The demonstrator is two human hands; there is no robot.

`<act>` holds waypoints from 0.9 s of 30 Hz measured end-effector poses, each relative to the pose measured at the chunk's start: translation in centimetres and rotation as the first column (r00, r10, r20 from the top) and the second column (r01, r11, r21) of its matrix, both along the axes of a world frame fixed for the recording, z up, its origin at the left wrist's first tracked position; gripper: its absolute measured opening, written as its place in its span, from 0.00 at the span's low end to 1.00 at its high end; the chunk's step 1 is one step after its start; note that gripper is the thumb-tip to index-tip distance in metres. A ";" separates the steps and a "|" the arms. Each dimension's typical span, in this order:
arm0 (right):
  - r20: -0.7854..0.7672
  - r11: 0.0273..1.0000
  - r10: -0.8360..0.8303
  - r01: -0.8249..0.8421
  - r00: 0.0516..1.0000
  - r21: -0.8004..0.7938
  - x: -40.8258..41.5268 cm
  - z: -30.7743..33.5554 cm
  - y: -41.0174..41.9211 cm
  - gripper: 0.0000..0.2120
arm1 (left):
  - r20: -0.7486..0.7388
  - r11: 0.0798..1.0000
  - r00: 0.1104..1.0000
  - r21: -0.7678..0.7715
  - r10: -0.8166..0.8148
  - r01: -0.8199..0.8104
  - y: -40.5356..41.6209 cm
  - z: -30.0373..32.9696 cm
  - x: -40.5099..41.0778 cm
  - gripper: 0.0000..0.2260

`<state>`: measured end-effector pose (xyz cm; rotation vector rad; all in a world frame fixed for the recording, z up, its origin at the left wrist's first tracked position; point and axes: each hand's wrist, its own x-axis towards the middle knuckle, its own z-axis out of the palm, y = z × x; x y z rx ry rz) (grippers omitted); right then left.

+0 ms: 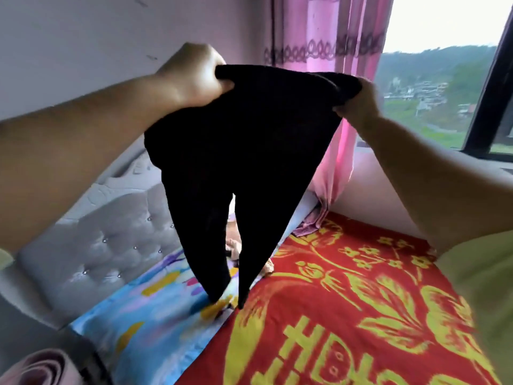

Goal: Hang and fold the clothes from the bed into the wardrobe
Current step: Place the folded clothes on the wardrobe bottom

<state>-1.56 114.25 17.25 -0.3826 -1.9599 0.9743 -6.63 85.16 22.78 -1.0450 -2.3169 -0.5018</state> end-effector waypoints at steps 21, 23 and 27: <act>0.864 0.586 0.159 0.659 0.478 -0.472 50.0 -53.2 12.9 0.17 | 0.885 0.480 0.433 -0.459 0.172 0.748 20.9 -57.3 35.1 0.19; 0.888 0.672 0.241 0.592 0.392 -0.444 50.0 -55.9 10.2 0.18 | 0.867 0.485 0.439 -0.496 0.235 0.720 18.5 -60.4 33.6 0.19; 0.920 0.832 0.321 0.398 0.224 -0.387 47.8 -60.9 6.3 0.19 | 0.849 0.464 0.431 -0.529 0.306 0.711 15.6 -66.3 31.6 0.19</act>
